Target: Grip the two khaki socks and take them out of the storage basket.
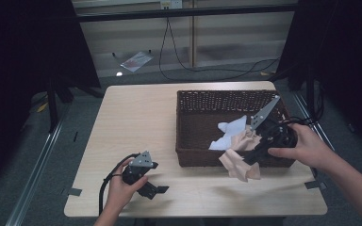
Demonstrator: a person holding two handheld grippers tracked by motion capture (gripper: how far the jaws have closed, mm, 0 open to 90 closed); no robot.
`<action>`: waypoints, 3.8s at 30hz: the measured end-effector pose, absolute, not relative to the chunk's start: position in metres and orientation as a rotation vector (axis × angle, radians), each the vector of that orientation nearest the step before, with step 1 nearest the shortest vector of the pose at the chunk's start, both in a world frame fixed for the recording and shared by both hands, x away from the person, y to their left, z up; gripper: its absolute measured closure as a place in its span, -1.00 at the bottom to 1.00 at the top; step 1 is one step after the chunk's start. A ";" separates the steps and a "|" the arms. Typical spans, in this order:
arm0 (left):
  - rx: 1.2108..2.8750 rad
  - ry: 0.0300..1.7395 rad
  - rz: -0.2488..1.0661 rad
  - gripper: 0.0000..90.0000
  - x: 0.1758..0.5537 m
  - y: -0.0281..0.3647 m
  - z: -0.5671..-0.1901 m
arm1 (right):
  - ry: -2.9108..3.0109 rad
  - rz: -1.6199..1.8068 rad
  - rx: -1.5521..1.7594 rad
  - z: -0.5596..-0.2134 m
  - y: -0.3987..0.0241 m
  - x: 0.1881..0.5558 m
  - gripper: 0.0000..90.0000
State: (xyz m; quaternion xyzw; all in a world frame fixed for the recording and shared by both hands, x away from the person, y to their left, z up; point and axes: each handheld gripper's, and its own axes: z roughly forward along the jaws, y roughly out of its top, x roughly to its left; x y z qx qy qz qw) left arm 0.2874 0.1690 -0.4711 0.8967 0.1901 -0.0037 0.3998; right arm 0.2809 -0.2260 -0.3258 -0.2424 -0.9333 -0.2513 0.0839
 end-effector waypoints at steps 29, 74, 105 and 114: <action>2.255 0.474 -0.003 -0.92 0.286 0.168 -0.472 | -2.820 -0.705 -1.165 -0.359 -0.250 0.350 -0.40; 2.265 0.480 0.004 -0.92 0.284 0.172 -0.472 | -2.840 -0.507 -1.182 -0.430 -0.259 0.392 -0.54; 2.268 0.481 0.016 -0.92 0.287 0.172 -0.470 | -2.806 -0.577 -1.105 -0.393 -0.268 0.377 0.93; 2.270 0.472 0.006 -0.92 0.289 0.169 -0.471 | -2.819 -0.584 -1.082 -0.361 -0.273 0.366 0.93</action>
